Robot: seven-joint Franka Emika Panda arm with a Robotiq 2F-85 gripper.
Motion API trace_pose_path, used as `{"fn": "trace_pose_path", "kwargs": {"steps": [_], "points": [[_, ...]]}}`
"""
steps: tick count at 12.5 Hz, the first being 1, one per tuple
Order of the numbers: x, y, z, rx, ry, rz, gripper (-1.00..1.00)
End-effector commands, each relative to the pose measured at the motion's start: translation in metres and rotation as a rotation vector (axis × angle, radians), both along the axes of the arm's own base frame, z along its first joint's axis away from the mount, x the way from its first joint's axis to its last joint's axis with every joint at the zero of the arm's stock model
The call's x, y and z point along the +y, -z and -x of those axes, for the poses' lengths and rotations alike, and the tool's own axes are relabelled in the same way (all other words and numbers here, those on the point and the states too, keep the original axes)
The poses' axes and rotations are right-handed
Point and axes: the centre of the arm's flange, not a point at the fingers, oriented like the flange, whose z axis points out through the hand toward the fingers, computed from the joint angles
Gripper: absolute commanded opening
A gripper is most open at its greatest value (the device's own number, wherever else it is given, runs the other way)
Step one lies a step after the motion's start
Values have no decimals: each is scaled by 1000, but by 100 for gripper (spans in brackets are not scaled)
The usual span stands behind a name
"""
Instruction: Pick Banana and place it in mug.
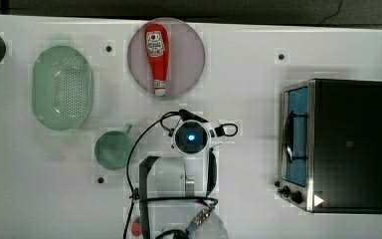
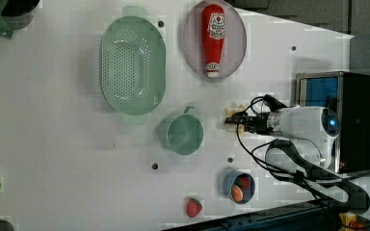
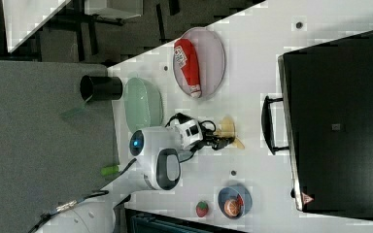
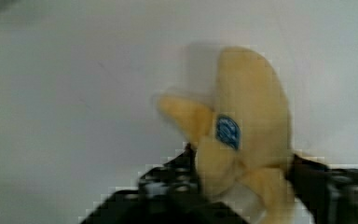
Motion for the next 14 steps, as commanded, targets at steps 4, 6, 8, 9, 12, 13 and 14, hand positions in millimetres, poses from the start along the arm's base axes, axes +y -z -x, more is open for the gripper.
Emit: {"fn": "trace_pose_path", "kwargs": {"steps": [4, 6, 8, 9, 12, 13, 14], "points": [[-17, -9, -3, -25, 7, 7, -34], [-20, -33, -11, -70, 13, 6, -34], [-25, -80, -19, -105, 26, 6, -34], [-29, -109, -19, -98, 35, 7, -34], [-34, -201, -13, -39, 51, 2, -34], [-32, -233, -10, -18, 48, 1, -34], [-29, -262, -7, 1, 50, 1, -34]]}}
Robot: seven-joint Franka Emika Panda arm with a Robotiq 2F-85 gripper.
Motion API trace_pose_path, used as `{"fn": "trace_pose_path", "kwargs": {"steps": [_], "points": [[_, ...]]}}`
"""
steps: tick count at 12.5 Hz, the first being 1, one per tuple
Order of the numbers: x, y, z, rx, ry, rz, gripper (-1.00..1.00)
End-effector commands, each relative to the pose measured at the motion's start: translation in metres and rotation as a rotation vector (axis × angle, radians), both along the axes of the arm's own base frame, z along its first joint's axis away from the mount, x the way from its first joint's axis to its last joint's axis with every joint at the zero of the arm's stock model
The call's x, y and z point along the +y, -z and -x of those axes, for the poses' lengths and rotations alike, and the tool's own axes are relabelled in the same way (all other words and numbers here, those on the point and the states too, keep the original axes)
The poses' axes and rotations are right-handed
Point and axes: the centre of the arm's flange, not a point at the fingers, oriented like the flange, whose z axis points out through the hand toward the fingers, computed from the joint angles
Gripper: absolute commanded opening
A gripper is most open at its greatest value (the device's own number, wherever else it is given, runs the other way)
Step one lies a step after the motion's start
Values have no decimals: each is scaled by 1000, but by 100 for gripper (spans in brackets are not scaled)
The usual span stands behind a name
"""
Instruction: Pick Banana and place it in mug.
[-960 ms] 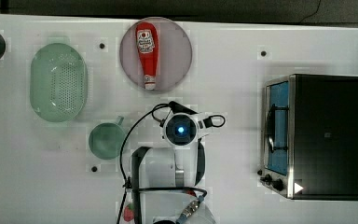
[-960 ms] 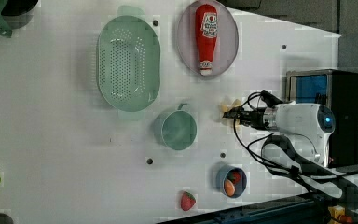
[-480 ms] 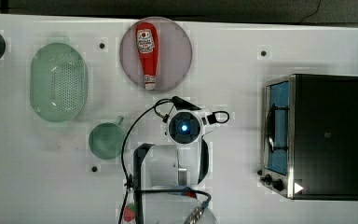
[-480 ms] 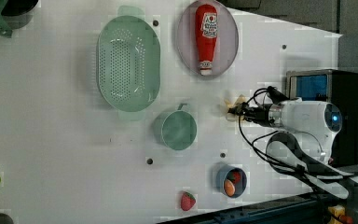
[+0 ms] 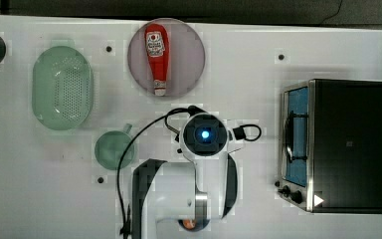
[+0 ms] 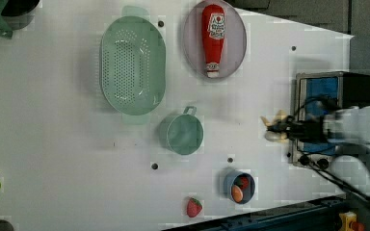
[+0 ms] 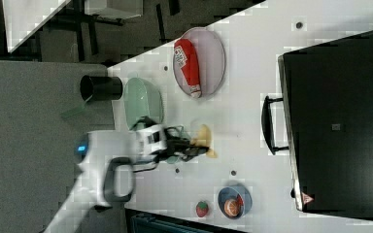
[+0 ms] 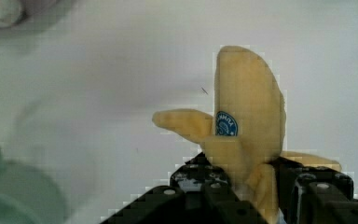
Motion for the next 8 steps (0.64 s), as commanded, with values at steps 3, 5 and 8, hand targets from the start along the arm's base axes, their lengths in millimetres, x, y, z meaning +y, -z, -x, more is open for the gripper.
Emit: {"fn": "trace_pose_path", "kwargs": {"steps": [3, 5, 8], "points": [[12, -141, -3, -22, 11, 1, -34], [42, -154, 0, -17, 24, 20, -34], [108, -154, 9, -25, 69, 36, -34]]}}
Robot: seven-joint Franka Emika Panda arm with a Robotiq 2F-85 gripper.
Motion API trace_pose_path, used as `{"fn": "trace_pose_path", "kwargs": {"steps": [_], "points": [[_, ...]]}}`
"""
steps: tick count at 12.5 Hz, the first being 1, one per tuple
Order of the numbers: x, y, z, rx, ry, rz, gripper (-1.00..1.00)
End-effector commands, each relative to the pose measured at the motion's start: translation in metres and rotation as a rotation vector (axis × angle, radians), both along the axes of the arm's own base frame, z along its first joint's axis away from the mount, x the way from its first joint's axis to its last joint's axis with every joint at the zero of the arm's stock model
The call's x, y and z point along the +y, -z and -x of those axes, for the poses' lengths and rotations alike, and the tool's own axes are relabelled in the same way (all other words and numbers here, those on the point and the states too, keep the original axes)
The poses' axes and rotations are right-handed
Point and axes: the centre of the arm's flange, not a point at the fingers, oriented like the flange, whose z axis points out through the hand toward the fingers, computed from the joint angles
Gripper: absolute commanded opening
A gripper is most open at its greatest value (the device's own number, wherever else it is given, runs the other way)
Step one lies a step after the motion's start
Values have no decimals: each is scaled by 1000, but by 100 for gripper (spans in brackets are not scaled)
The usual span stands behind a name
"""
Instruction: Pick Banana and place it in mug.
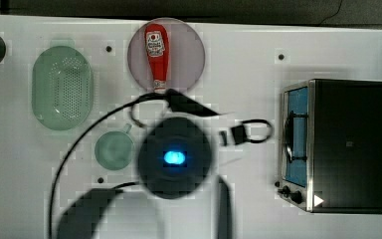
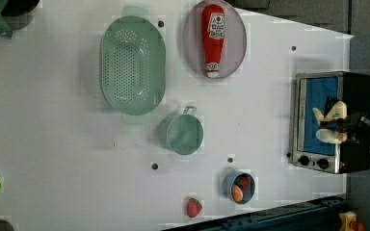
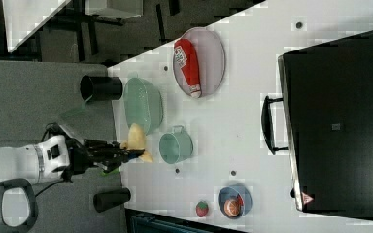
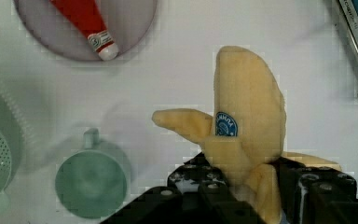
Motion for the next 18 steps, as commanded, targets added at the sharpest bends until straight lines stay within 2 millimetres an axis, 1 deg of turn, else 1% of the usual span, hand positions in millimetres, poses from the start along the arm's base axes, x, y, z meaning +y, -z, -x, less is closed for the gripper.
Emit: {"fn": "trace_pose_path", "kwargs": {"steps": [1, 2, 3, 4, 6, 7, 9, 11, 12, 13, 14, 15, 16, 18], "points": [[83, 42, 19, 101, 109, 10, -34], [108, 46, 26, 113, 166, -8, -34], [143, 59, 39, 136, 260, -27, -34], [159, 71, 42, 127, 291, -25, -34], [184, 101, 42, 73, 324, -47, -34], [192, 122, 41, 50, 353, -65, -34], [198, 165, 38, 30, 388, -91, -34], [200, 200, 32, 35, 397, -118, -34], [199, 218, 31, 69, 402, -108, -34], [198, 234, 30, 94, 407, -103, -29], [197, 247, 28, 103, 411, -107, -9], [199, 256, 22, 74, 419, -139, 23], [199, 265, 22, 72, 421, -147, 43], [196, 268, 19, 67, 432, -152, 86]]}}
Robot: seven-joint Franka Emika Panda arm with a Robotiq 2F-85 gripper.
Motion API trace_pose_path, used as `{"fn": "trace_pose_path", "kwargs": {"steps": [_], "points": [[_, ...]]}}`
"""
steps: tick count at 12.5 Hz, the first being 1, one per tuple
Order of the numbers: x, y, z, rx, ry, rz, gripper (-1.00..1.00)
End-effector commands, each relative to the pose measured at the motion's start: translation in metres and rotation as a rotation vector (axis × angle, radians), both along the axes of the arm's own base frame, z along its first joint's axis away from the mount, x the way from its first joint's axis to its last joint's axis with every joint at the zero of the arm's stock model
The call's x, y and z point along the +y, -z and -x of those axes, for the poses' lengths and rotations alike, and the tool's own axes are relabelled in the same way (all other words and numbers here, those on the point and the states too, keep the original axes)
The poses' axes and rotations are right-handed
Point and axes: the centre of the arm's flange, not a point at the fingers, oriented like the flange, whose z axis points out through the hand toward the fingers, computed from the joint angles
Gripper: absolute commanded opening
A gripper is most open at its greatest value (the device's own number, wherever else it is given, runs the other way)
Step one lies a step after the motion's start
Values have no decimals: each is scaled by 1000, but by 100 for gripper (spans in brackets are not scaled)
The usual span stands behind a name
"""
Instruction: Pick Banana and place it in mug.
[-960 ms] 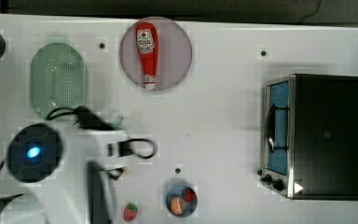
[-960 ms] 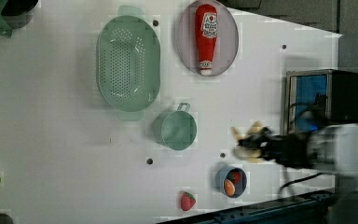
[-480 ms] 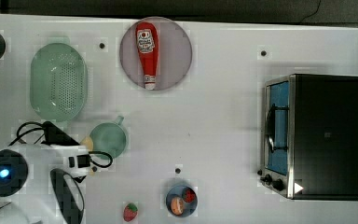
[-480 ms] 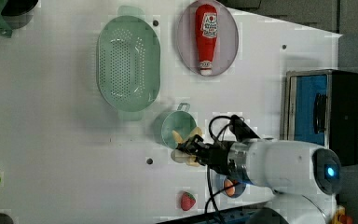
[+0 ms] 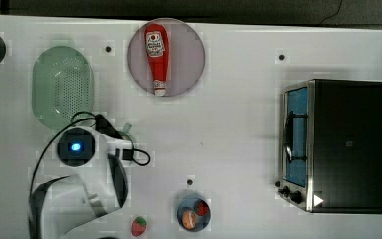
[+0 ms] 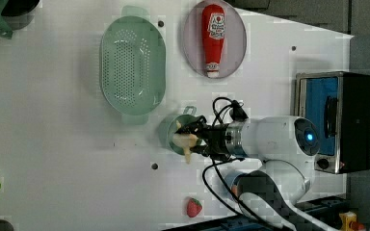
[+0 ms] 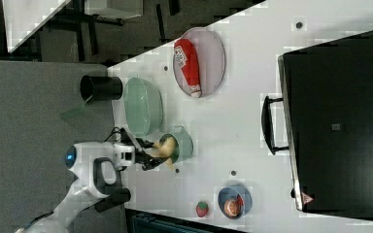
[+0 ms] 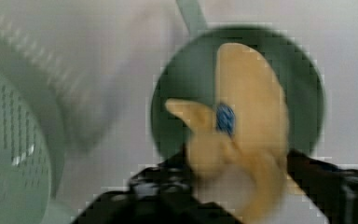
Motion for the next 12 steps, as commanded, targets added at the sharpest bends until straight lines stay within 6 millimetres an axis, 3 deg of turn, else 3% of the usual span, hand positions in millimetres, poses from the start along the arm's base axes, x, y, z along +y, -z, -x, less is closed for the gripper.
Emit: {"fn": "trace_pose_path", "kwargs": {"steps": [1, 4, 8, 12], "points": [[-1, -24, -8, -46, 42, -6, 100], [-8, -50, -19, -100, 62, -13, 100], [-65, -153, -46, -181, 65, 17, 100], [-153, -271, -63, -142, 161, 29, 100]]}}
